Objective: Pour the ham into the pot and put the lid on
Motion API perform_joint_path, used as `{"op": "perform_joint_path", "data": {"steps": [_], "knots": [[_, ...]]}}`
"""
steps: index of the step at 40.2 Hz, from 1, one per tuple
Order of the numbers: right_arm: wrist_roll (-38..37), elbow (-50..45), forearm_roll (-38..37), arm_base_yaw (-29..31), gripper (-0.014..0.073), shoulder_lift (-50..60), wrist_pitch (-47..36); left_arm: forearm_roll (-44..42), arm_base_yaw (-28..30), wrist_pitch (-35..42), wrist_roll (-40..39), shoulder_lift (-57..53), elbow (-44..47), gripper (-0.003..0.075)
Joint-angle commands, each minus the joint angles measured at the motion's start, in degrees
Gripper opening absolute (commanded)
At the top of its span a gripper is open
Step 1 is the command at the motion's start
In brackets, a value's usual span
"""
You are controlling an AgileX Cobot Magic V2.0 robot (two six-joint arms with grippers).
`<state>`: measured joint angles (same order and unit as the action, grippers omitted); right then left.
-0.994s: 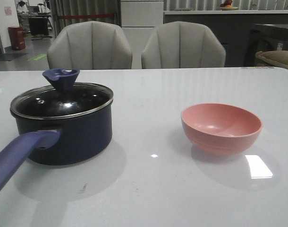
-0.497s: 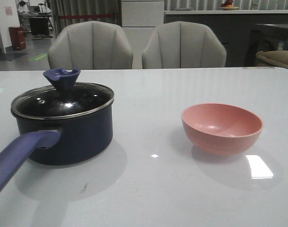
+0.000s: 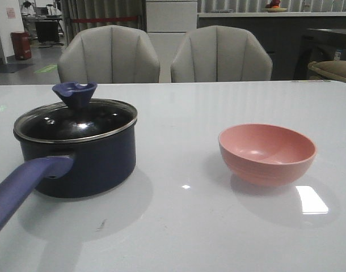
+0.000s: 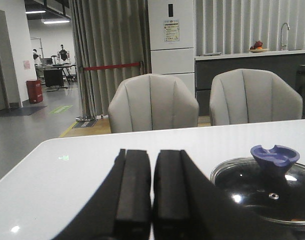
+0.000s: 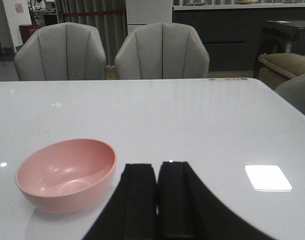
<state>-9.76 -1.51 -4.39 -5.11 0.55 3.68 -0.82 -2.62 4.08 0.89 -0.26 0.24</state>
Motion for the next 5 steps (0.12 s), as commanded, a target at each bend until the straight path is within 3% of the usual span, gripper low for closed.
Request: {"op": "perform_joint_path", "data": {"steps": [1, 5], "knots": [[0.2, 0.3, -1.0, 0.0, 0.0148, 1.2, -5.1, 0.1, 0.1, 4.6, 0.0, -1.0, 1.2, 0.0113], [0.2, 0.3, -1.0, 0.0, 0.0148, 1.2, -5.1, 0.1, 0.1, 4.6, 0.0, -1.0, 1.2, 0.0113]]}}
